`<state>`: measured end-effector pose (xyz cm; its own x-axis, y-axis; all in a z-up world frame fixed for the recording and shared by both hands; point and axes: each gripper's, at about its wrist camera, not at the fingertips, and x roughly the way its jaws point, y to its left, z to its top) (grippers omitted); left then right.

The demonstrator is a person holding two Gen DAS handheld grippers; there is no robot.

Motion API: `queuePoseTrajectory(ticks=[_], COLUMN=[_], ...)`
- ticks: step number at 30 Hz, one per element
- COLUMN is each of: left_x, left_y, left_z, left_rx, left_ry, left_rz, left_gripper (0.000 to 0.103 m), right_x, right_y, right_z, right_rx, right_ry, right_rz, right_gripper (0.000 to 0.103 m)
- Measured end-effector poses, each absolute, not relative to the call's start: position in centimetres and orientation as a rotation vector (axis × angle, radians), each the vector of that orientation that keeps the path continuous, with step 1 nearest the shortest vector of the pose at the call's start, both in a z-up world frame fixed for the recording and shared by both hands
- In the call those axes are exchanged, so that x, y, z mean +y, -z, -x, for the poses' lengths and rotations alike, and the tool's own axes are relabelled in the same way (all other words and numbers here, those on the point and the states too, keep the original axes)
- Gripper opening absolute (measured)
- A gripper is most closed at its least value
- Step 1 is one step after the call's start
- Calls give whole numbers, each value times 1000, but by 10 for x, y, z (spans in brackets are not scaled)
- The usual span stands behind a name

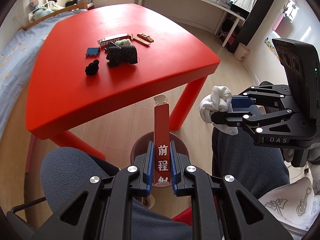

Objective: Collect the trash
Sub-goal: 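Open both tools to drop the red box and sock into the wastebasket, then move both tools back over the red table toward the remaining items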

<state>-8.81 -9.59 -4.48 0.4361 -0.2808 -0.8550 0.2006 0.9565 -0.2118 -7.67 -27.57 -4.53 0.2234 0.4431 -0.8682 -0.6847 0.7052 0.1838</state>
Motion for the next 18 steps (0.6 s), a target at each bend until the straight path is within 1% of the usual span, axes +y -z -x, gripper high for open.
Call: queuePoseTrajectory(ticks=[1,2,3,4,5,6,8,10,12,18], left_x=[-96,-96,-96,-95,-94,-92,-87,-84,-81,-78], left_y=[45,44,44,44,44,44,42,42,42,44], left_z=[88,88,87,87,87,86,86,85,84,82], left_rx=[1079,1077,1079,1079,1072,1060,1043,1042,1036,1042], left_ry=[304,307,308,303,290,279,246,228,212,199], left_rz=[88,93,93,91,92,97,103,104,108,109], left_gripper=[15,19,25,34,58,78,89,91,94,95], right_x=[-276,-276,-276,-277,-279,-280,-282,-285,-286,-284], right_y=[45,45,45,44,44,43,44,46,48,52], right_z=[77,77,77,77,77,76,74,72,71,70], right_rx=[1095,1096,1096,1091,1083,1080,1081,1087,1094,1108], right_ry=[-796,-801,-801,-798,-791,-779,-752,-738,-724,-719], right_rz=[255,254,250,244,241,242,247,237,238,233], right_gripper=[36,37,52,74,82,89,94,97,98,100])
